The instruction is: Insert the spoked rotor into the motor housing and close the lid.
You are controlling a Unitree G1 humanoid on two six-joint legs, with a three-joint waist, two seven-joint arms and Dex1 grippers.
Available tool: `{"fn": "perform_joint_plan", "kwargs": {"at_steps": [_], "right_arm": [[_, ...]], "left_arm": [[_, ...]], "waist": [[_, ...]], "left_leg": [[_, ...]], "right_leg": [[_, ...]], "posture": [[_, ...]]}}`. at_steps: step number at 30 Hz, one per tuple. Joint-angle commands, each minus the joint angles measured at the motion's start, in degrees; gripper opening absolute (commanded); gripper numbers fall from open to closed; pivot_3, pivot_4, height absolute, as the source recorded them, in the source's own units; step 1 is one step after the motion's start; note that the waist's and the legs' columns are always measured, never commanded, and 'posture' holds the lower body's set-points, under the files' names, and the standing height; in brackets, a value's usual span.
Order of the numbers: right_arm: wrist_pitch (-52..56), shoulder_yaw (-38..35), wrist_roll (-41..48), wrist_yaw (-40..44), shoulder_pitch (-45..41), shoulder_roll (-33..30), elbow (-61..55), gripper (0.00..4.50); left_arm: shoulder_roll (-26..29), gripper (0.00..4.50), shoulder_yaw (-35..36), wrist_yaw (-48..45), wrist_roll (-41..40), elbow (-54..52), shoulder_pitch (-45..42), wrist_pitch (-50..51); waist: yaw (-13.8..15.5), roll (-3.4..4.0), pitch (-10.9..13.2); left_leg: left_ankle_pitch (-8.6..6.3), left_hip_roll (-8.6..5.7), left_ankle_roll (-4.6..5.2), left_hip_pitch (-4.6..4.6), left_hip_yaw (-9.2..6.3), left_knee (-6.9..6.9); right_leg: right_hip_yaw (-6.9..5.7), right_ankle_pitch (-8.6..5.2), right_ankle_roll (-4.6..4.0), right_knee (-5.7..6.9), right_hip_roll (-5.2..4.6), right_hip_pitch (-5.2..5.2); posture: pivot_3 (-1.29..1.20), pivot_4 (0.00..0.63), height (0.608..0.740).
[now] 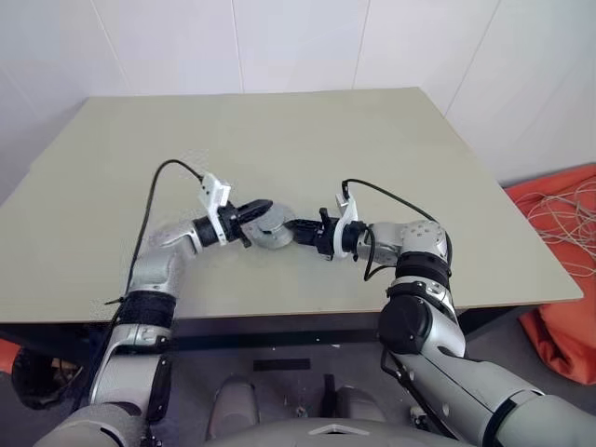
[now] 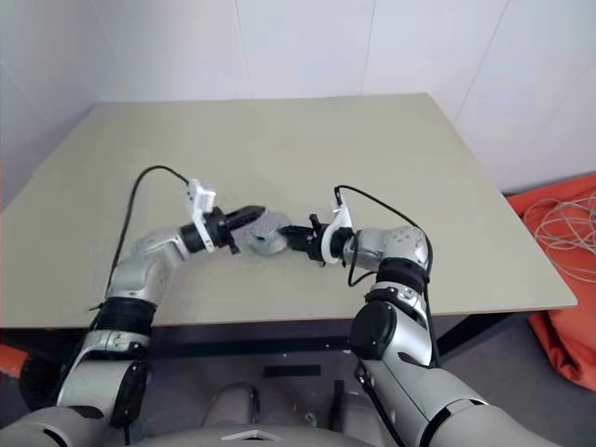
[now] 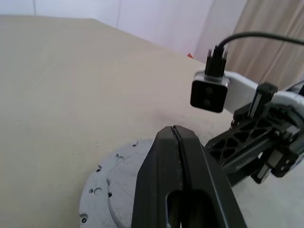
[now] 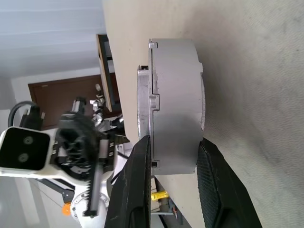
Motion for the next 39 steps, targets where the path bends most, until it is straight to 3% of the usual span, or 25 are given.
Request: {"fn": "perform_joint_plan", "kwargs": {"at_steps": [1,3,6,11,18,26,33,39], "right_arm": [[-0.67,-0.84,3.70,0.81,-0.69,-0.12,-1.57,1.07],[-0.91,-0.93,3.81,0.69,-0.84,-0.20,-1.36,1.07],[-1.14,-1.03,4.10,0.48,-1.28,-0.08,-1.14,1.07],[-0.50,-1.05,4.97,0.14,-2.28,0.81,-1.67,1.07],[0.03,-1.35,6.24,-0.72,-3.78,1.29,-1.94,1.07],[4.47,-2.74,9.17,-2.09,-5.62,3.74,-5.98,1.07],[4.73,0.69,16.44,-6.25,-2.82,5.93,-9.37,1.07],[4.73,2.83,24.02,-11.65,-1.08,6.87,-10.68,1.07]], "left_arm": [[-0.02,0.00,5.43,6.73,-9.27,-14.12,6.02,9.90],[-0.47,0.00,6.82,10.02,-13.66,-20.72,11.67,14.98],[-2.01,0.55,8.65,15.01,-19.77,-27.21,19.01,20.76],[-7.95,2.19,13.31,25.44,-30.92,-31.80,27.39,25.93],[-14.07,4.46,16.91,36.68,-45.56,-31.65,32.50,27.62],[-16.89,4.50,17.23,45.15,-61.95,-27.65,32.67,26.84],[-18.04,4.50,14.78,45.11,-68.06,-25.68,30.29,24.78],[-19.25,4.50,11.98,46.42,-68.57,-23.13,28.50,23.14]], "waist": [[-0.17,0.00,0.00],[-0.24,0.01,0.00],[-0.21,0.02,0.01],[-0.12,0.04,0.04],[-0.20,0.04,0.04],[-0.19,0.03,0.04],[-0.22,0.03,0.03],[-0.22,0.02,0.03]], "left_leg": [[0.00,0.01,0.00,-0.01,0.00,0.00],[0.00,0.01,0.00,-0.02,0.01,-0.02],[0.00,0.05,0.00,-0.01,0.00,0.00],[0.00,0.10,0.00,0.02,-0.01,0.20],[0.00,0.10,-0.02,0.06,0.00,0.35],[0.00,0.11,-0.01,0.06,-0.05,0.34],[0.01,0.12,-0.02,0.09,-0.06,0.35],[0.01,0.10,-0.02,0.10,-0.06,0.38]], "right_leg": [[0.00,0.00,0.00,-0.01,0.01,0.00],[0.02,0.00,0.00,-0.01,0.03,0.00],[0.01,-0.01,-0.01,0.00,0.09,0.01],[0.05,-0.05,-0.04,-0.03,0.15,0.05],[0.17,-0.05,-0.04,-0.03,0.19,0.19],[0.23,0.07,0.18,-0.07,0.32,0.18],[0.26,0.10,0.25,-0.07,0.35,0.24],[0.31,0.13,0.30,-0.07,0.35,0.38]], "posture": [[0.00,0.000,0.740],[0.00,0.000,0.740],[0.00,0.000,0.740],[0.00,0.000,0.740],[0.00,0.000,0.740],[0.00,0.000,0.740],[0.00,0.000,0.740],[0.00,0.000,0.740]]}}
